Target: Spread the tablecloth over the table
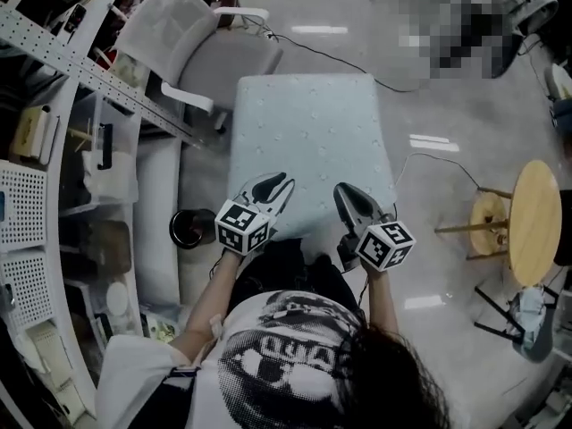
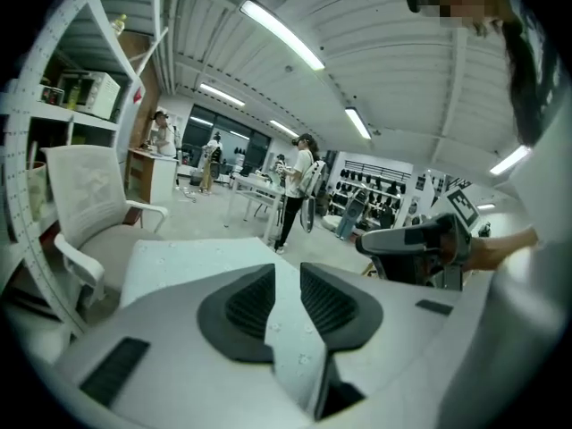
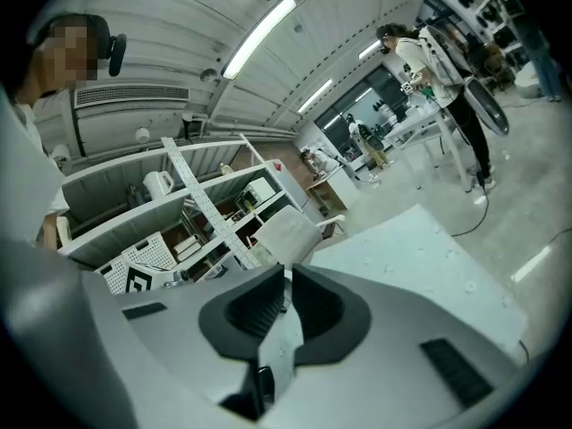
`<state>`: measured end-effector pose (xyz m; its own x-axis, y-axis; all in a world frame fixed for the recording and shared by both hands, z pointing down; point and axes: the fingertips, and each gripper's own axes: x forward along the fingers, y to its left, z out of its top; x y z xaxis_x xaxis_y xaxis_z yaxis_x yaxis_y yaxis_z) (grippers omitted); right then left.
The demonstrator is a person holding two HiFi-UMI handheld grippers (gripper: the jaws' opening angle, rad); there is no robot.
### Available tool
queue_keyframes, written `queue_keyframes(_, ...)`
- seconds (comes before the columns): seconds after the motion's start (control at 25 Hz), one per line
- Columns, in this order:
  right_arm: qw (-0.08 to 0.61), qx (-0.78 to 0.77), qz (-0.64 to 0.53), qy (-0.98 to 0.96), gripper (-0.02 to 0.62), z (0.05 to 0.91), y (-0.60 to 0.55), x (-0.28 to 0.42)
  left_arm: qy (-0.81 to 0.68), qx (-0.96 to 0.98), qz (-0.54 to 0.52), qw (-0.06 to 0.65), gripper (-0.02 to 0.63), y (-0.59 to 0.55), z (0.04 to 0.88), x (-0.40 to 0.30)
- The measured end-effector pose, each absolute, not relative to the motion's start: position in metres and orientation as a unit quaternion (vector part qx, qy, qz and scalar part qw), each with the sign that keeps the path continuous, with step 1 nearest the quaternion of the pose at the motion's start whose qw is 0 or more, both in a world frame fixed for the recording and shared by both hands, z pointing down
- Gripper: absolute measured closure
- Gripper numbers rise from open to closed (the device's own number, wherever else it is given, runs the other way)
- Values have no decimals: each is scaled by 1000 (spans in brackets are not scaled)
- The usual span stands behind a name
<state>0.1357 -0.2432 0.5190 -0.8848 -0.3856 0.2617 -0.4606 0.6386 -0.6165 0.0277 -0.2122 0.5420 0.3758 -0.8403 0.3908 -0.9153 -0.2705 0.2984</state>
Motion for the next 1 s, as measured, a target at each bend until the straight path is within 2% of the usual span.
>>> queue_keyframes(0.16,64,202,336,-918,607,512,-226,137,-586,771,63,240,547,-186,536,34)
queue_keyframes(0.36,72,172,311,-932,607,507,-204,148,-609,760,48,221,576,-160,519,50)
queue_keyframes(1.0,84,95,250,-960,606,496,-127,165,-651,733,28,196,592,-74,497,94)
